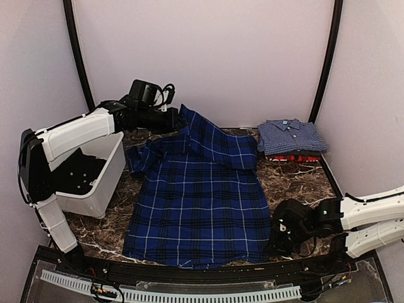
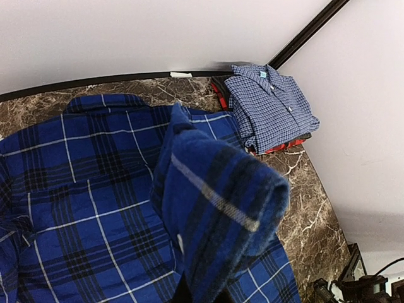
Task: Fold and stack the long sleeve shirts
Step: Pick up the flattened shirt from the center of the board.
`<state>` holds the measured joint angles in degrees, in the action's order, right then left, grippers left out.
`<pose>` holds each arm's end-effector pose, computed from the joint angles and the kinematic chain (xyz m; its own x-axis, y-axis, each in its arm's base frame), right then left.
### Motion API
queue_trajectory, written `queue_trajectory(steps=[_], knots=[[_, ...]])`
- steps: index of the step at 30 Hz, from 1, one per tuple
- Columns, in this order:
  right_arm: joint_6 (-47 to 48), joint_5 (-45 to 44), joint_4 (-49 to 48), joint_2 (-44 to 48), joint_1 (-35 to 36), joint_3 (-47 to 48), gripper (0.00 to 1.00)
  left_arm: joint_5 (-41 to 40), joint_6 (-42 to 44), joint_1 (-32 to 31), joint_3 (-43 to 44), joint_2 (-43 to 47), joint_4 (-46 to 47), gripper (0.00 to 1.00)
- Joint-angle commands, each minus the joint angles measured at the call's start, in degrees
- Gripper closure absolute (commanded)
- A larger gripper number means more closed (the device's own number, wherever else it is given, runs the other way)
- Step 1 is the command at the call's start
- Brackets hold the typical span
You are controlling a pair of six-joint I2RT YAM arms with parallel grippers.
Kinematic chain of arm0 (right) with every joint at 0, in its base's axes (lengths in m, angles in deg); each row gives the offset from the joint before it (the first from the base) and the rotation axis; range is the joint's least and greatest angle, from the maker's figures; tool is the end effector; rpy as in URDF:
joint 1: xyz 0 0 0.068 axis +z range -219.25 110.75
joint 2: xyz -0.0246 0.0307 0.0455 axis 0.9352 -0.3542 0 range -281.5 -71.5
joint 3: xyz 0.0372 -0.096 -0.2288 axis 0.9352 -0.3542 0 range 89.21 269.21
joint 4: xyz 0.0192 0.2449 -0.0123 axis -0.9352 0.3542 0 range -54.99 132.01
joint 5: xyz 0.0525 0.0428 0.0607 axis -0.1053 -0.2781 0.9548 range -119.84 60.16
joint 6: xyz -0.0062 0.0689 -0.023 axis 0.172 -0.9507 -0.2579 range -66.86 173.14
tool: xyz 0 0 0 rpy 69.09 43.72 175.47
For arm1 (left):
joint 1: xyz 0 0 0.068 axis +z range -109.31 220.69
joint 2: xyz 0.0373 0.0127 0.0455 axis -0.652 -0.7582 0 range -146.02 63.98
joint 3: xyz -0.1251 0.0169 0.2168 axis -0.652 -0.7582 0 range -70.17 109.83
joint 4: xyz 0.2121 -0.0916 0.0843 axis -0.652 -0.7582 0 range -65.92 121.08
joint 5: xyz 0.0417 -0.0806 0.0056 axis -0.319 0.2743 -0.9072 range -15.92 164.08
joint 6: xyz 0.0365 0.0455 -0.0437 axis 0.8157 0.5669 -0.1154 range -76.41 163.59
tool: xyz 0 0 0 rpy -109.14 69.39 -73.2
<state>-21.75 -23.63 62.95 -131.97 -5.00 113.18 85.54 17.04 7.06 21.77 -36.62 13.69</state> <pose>0.0716 0.1635 0.1147 -0.9862 0.1644 -0.0182 0.1396 0.8861 0.4420 0.3423 -0.2420 0.3171 -0.6361 -0.1031 -0.7647 0.4551 0.7501 -0.4797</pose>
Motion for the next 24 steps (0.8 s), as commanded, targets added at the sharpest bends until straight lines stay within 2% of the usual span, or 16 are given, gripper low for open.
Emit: queue_trajectory(steps=[1, 3, 8, 14, 19, 24], knots=[[-0.5, -0.9, 1.2, 1.2, 0.7, 0.4, 0.93, -0.9, 1.4, 0.3, 2.7, 3.1, -1.2, 1.0], [0.0, -2.4, 3.2, 1.6, 0.8, 2.3, 1.0, -2.4, 1.8, 0.4, 3.6, 3.2, -1.6, 1.0], [3.8, -5.3, 5.1, -1.1, 1.7, 8.9, 1.0, -4.6, 2.6, 1.5, 6.8, 4.1, -2.3, 1.0], [12.9, -5.9, 4.2, -11.2, 5.2, 20.3, 1.0, -5.4, 3.4, 4.3, 9.9, 3.8, -5.6, 1.0], [22.2, -1.8, 2.8, -21.7, 6.3, 29.4, 1.0, -6.0, 4.0, 7.1, 10.1, 4.1, -7.6, 1.0], [26.1, 3.8, 0.4, -29.1, 6.3, 32.1, 1.0, -6.8, 4.0, 10.5, 9.0, 5.1, -9.7, 1.0]])
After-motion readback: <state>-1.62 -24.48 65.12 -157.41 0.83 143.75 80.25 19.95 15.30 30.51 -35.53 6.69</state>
